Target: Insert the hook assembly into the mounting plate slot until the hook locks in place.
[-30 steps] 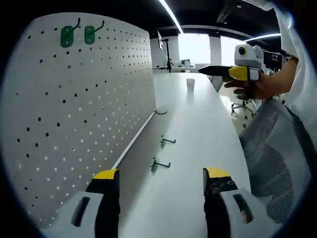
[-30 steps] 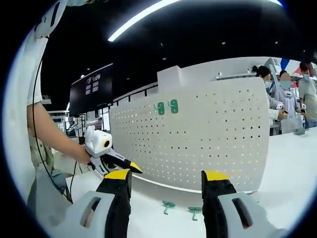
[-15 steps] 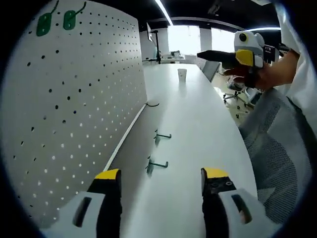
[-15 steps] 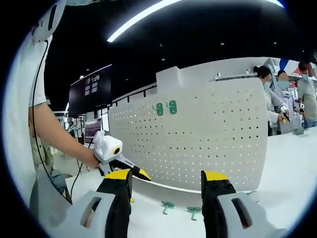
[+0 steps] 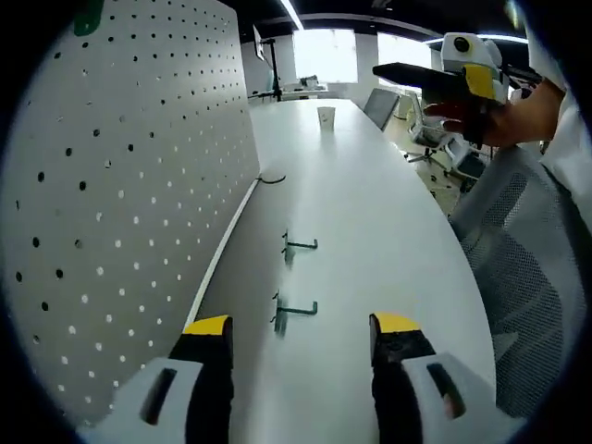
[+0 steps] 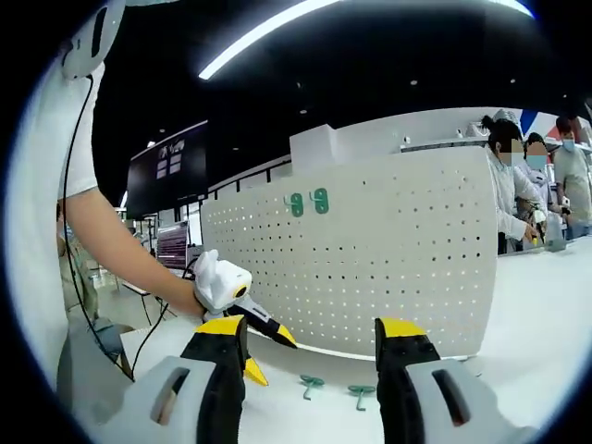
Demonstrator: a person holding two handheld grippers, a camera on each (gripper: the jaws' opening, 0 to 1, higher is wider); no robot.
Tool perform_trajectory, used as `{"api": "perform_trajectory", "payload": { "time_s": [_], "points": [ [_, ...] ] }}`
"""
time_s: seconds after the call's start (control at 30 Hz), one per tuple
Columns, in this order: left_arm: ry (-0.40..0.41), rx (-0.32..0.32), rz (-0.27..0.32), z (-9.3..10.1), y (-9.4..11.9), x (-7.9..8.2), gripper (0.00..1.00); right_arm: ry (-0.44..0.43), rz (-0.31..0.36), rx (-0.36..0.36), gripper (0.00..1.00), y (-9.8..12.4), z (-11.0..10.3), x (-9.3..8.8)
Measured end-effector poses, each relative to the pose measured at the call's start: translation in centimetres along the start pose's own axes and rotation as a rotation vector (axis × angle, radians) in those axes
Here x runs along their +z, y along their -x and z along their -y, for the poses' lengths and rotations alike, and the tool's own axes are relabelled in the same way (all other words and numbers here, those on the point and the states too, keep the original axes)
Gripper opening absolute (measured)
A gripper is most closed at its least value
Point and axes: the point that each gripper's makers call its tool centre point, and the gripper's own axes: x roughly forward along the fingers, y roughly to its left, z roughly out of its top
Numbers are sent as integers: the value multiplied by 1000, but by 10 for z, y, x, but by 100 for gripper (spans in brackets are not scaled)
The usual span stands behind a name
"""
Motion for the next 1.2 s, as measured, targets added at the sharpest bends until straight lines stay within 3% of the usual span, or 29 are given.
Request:
{"api": "perform_trajectory", "payload": {
  "time_s": [0.63,1.2],
  "points": [
    [-44,-114,-132,-6,-27,-10,62,-7,2,-13,54,1,3,0],
    [-77,-159,-244,-12,-53,-22,61,-23,3,-23,54,1,7,-1]
  ]
}}
